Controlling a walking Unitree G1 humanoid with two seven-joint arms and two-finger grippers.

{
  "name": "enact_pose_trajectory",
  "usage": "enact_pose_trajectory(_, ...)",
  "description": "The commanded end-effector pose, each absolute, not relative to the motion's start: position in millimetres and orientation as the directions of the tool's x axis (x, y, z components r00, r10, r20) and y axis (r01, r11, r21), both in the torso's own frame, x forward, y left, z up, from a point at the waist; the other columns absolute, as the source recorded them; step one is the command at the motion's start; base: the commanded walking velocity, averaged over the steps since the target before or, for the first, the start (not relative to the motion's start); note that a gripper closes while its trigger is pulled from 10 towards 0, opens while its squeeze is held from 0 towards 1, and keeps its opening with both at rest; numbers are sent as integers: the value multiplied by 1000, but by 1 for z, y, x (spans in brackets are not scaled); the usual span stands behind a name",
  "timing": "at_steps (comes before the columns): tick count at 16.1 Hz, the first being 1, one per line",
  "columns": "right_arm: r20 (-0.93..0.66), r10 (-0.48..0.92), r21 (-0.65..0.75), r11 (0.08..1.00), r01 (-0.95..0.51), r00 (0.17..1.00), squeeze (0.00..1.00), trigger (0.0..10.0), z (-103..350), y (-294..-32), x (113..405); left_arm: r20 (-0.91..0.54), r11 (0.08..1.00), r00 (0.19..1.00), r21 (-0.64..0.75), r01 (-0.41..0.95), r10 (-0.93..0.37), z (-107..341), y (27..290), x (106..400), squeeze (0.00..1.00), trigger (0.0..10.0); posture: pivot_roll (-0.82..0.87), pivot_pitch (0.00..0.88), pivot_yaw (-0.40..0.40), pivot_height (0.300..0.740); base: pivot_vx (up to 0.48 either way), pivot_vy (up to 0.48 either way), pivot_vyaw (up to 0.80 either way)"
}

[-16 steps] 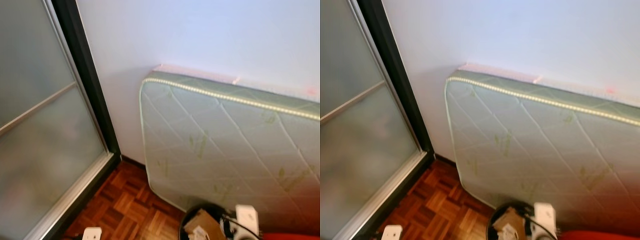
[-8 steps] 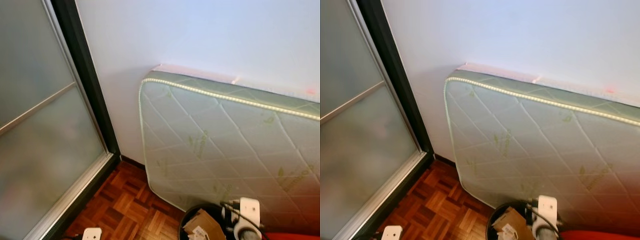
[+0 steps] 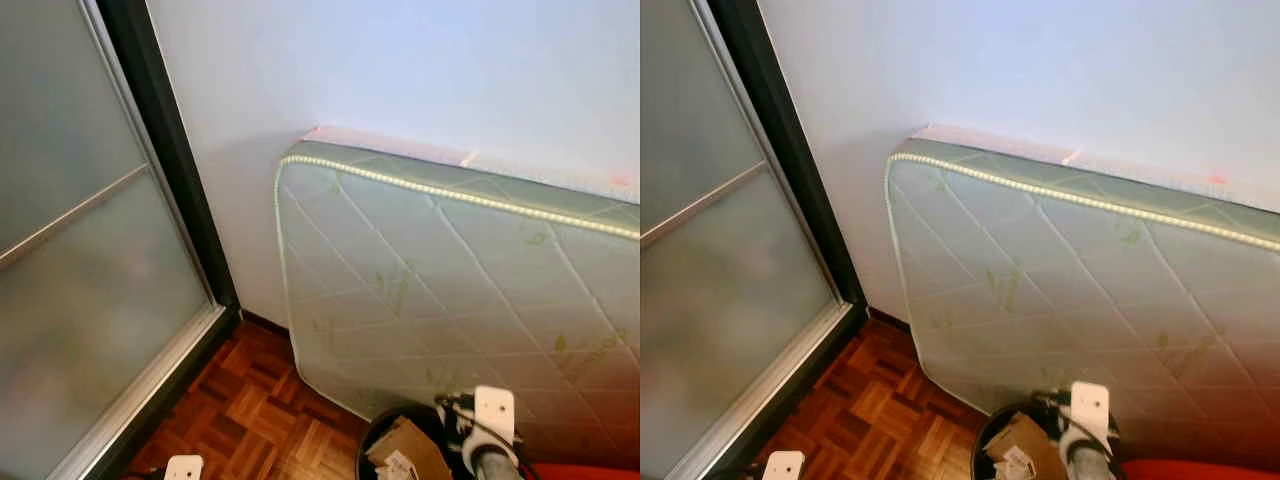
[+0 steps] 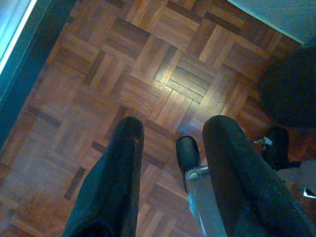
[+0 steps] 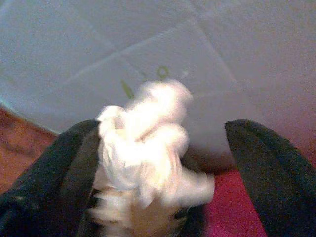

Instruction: Clean up the room

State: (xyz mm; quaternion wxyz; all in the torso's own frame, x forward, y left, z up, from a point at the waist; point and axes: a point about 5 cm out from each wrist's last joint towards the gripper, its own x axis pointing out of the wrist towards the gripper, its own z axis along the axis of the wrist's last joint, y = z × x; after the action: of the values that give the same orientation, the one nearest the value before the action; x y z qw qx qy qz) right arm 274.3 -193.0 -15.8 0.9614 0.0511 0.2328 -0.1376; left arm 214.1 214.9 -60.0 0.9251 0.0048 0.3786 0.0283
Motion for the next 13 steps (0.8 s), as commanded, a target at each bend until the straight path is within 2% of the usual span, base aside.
enact_pose_trajectory(1,-560,-213,142,927,347,800,0,10000,-30,-190,263,-720,998,692,27,-58,60,-65,217,205,0,10000,38,169,22,740,0,0,0)
enact_pose_trajectory(2,-689,-196,80,936,343,698,0,10000,-45,-187,250,-721,998,691,27,-55,58,-65,216,205,0,10000,36,168,24,740,0,0,0)
enact_pose_trajectory(3,-727,-204,5,953,303,655,0,10000,-51,-187,242,-722,998,690,26,-55,57,-66,216,204,0,10000,36,168,24,740,0,0,0)
enact_pose_trajectory(4,-670,-241,17,940,340,702,0,10000,-46,-190,246,-722,998,689,26,-56,57,-66,216,204,0,10000,42,169,23,740,0,0,0)
enact_pose_trajectory(6,-479,-294,-46,949,311,827,0,10000,-22,-197,266,-723,998,689,27,-56,58,-66,216,204,0,10000,38,168,25,740,0,0,0)
enact_pose_trajectory(7,-415,-287,-40,954,298,863,0,10000,-14,-197,272,-723,998,688,28,-55,58,-66,217,204,0,10000,39,168,25,740,0,0,0)
enact_pose_trajectory(8,-479,-261,12,953,304,838,0,10000,-18,-194,272,-723,998,688,28,-55,58,-66,217,204,0,10000,38,166,25,740,0,0,0)
enact_pose_trajectory(9,-666,-205,-9,964,267,717,0,10000,-39,-187,257,-724,998,688,29,-54,58,-66,217,204,0,10000,36,165,26,740,0,0,0)
enact_pose_trajectory(10,-711,-231,-21,951,308,664,0,10000,-47,-189,247,-725,998,687,29,-53,57,-66,217,204,0,10000,39,162,24,740,0,0,0)
enact_pose_trajectory(11,-695,-235,-9,948,319,680,0,10000,-45,-189,249,-724,998,687,29,-53,57,-66,217,205,0,10000,45,164,24,740,0,0,0)
enact_pose_trajectory(13,-438,-328,32,925,379,837,0,10000,-12,-200,276,-723,998,688,30,-55,59,-65,217,205,0,10000,40,166,28,740,0,0,0)
